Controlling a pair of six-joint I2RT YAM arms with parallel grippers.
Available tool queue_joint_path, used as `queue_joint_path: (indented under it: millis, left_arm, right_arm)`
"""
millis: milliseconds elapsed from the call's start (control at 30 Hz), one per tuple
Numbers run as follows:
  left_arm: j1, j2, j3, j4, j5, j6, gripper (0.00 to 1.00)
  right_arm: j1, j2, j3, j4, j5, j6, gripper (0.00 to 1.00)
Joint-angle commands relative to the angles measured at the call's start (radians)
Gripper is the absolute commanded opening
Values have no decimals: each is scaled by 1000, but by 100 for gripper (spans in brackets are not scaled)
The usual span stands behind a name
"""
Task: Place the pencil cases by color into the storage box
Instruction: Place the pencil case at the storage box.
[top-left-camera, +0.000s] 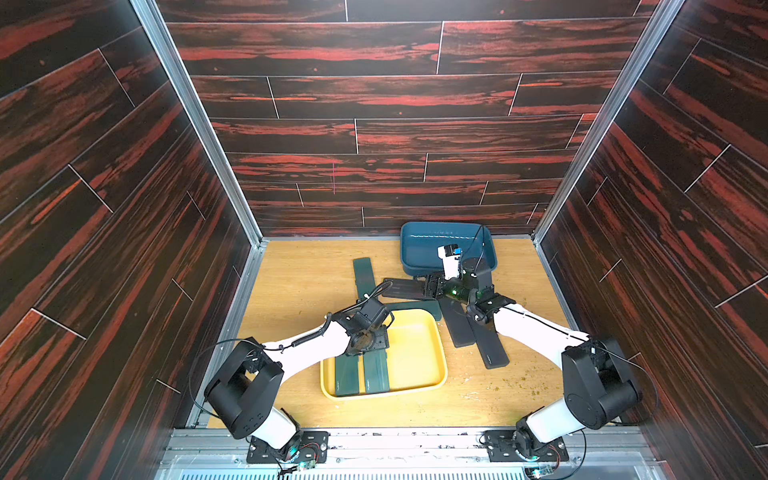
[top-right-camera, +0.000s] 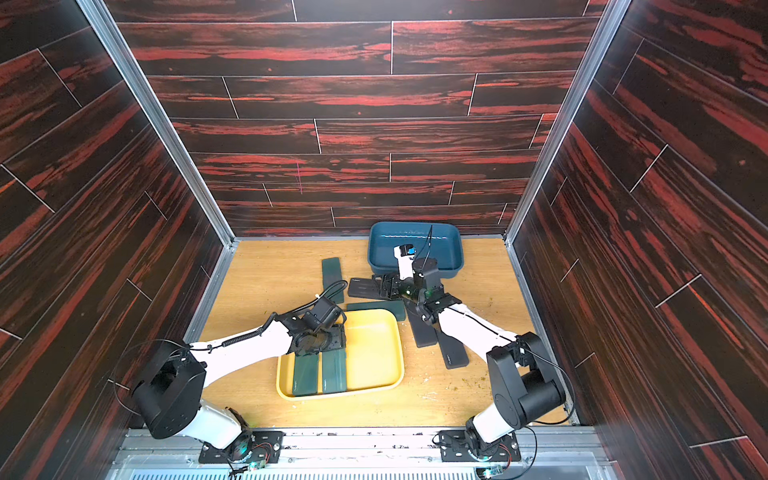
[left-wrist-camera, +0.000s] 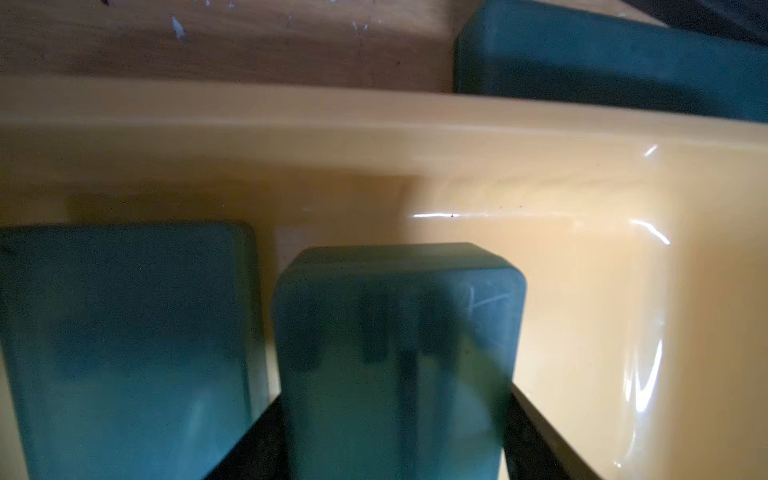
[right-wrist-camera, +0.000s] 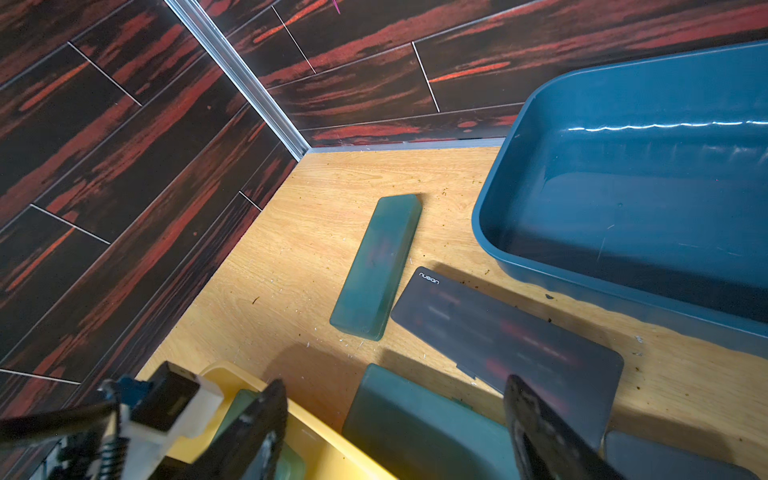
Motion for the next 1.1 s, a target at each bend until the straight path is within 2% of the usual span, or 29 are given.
queue_joint_path:
  millis: [0,267,533,900,967,1067]
  left_arm:
    - [-2,12,-9,6,-15,-6,54]
    - [1,69,35,-55,-67,41,54]
    - [9,122,38,-44,-63,56,54]
    - [52,115,30,-55,-76,74,58]
    - [64,112,25,-51,-72,77,61]
    - [83,109,16,-41,-66,80,79]
  right_arm:
    - [2,0,-12,11,-10,8,82]
    - [3,16,-11,11,-15,8,82]
    - [2,28,-7,12,-14,8,82]
    - [3,35,-3,8,-4,1,82]
    - [2,36,-3,6,-4,-1,82]
    - [2,42,1,4,-4,-2,82]
